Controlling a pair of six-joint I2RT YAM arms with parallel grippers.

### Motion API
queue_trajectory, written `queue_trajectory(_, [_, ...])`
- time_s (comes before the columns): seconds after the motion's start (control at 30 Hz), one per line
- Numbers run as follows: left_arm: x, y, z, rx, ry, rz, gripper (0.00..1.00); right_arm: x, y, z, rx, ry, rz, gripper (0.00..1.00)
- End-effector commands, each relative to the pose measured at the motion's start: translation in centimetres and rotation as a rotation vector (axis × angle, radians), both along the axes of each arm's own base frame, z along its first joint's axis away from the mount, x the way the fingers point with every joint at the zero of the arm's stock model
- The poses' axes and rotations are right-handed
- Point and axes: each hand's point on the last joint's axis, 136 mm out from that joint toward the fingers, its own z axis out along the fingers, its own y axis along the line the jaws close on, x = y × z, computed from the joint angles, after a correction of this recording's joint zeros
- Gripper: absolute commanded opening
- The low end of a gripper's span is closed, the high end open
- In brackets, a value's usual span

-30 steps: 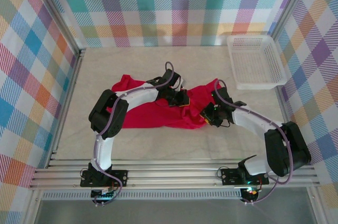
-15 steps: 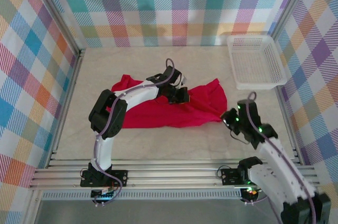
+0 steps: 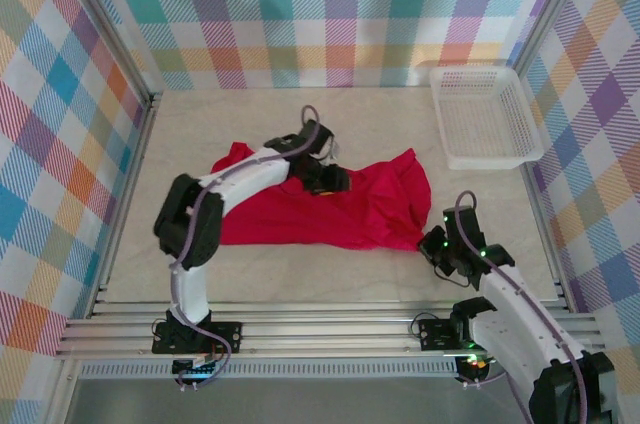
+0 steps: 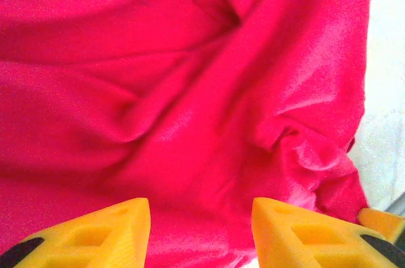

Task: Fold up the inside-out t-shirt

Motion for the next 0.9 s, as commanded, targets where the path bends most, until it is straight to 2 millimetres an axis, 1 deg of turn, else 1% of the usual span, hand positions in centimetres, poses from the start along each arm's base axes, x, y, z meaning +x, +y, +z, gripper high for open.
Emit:
queue_trajectory(0.0, [0.2, 10.1, 3.6, 0.143, -0.071, 0.177, 0.42, 3.2, 0.5, 4.4, -0.027, -0.147, 0.062, 0.00])
queue_trajectory(0.1, [-0.7, 17.2, 2.8, 0.211, -0.047, 0.337, 0.35, 4.5, 0.6, 6.1, -0.057, -0.184, 0.089, 0.00])
queue_trajectory(0.17, [-1.7, 20.5, 1.9, 0.256, -0.020, 0.412, 0.34, 5.2, 0.7, 6.9, -0.071, -0.193, 0.100, 0.00])
queue_trajectory(0.2, [-2.4, 21.8, 1.2, 0.275, -0.003, 0.442, 0.34, 5.7, 0.8, 7.2, -0.074, -0.196, 0.104, 0.00])
queue_trajectory(0.27, [-3.5, 23.1, 0.1, 0.312, 0.021, 0.469, 0.35, 6.5, 1.1, 7.6, -0.075, -0.196, 0.116, 0.00])
queue_trajectory(0.33, [-4.8, 23.8, -1.0, 0.352, 0.061, 0.474, 0.38, 7.2, 1.4, 7.8, -0.075, -0.194, 0.126, 0.00])
queue_trajectory(0.4, [-6.2, 24.8, -2.2, 0.417, 0.105, 0.473, 0.39, 8.0, 1.5, 8.2, -0.083, -0.197, 0.135, 0.00])
queue_trajectory(0.5, [-7.5, 26.9, -2.8, 0.539, 0.126, 0.478, 0.41, 9.3, 1.2, 8.8, -0.098, -0.199, 0.133, 0.00])
queue_trajectory(0.63, [-7.7, 28.3, -3.3, 0.629, 0.120, 0.486, 0.41, 10.6, 1.1, 9.4, -0.081, -0.204, 0.130, 0.00])
queue_trajectory(0.77, [-7.8, 28.8, -5.1, 0.673, 0.156, 0.470, 0.40, 11.2, 1.0, 9.4, -0.054, -0.203, 0.128, 0.00])
queue_trajectory(0.87, [-7.2, 28.6, -6.2, 0.674, 0.165, 0.461, 0.40, 11.2, 0.8, 9.3, -0.045, -0.197, 0.126, 0.00])
